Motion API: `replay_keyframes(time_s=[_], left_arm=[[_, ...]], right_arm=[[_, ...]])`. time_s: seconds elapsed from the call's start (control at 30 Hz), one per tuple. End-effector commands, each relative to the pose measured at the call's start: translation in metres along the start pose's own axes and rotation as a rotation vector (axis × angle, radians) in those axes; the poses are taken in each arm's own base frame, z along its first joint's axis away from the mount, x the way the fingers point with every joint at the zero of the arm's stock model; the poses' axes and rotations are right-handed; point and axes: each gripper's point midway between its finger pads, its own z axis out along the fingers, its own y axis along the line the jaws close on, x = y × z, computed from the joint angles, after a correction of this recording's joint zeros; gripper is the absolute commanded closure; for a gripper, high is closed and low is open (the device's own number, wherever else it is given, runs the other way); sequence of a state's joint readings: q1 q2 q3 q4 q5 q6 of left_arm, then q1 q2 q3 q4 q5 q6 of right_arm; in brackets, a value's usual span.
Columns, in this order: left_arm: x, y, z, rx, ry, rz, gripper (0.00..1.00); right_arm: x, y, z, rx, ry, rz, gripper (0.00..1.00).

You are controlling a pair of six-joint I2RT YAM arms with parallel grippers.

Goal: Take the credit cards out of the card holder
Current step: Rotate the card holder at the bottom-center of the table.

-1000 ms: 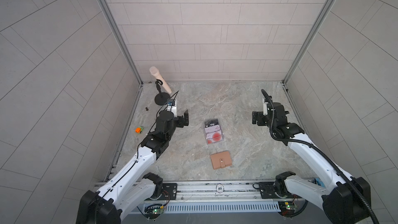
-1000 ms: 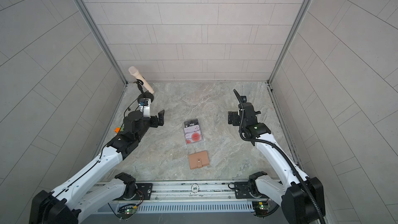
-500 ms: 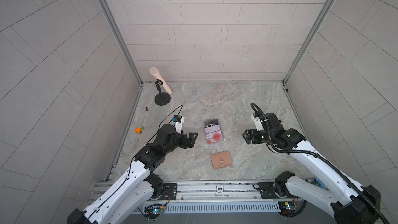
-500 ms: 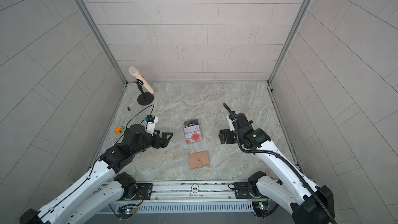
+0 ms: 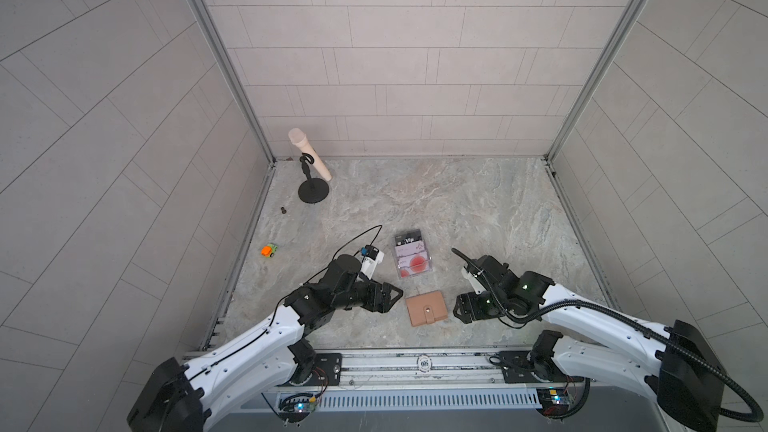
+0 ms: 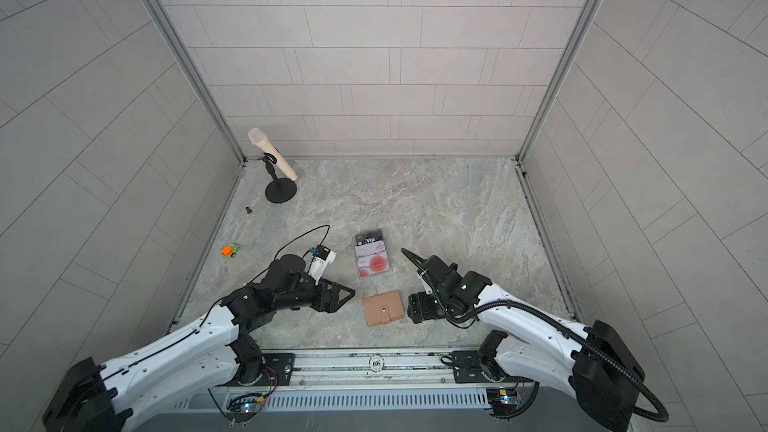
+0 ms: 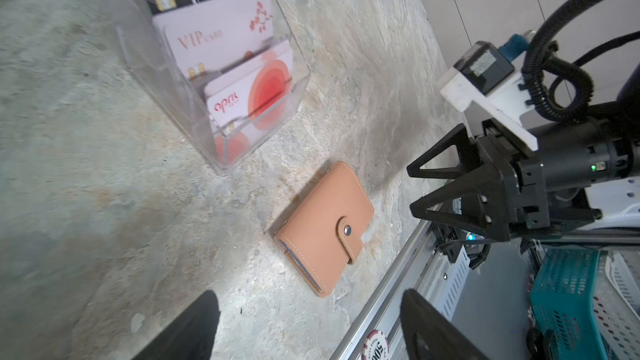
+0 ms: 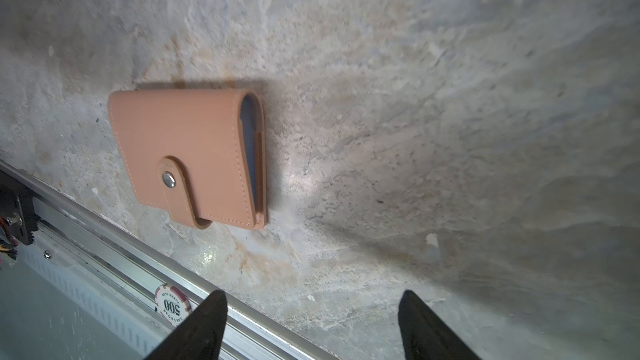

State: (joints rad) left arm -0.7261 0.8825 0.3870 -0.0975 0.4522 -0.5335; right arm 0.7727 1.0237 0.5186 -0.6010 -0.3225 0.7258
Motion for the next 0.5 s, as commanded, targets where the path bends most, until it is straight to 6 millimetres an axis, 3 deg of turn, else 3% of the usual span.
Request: replay_keyframes(time_s=[0.0,0.47], left_arm=[[-0.007,-0.013,0.009,0.042,0.015,0.090,0.19],[-0.009,-0.029,0.060,0.096,0.157,0.272,0.30]], right_arm=[[-0.003,0.011,0.006,-0.050,-0.023,0.056,0.22],[0.004,0.025,0.032,-0.133,-0.006,0.102,0.34]])
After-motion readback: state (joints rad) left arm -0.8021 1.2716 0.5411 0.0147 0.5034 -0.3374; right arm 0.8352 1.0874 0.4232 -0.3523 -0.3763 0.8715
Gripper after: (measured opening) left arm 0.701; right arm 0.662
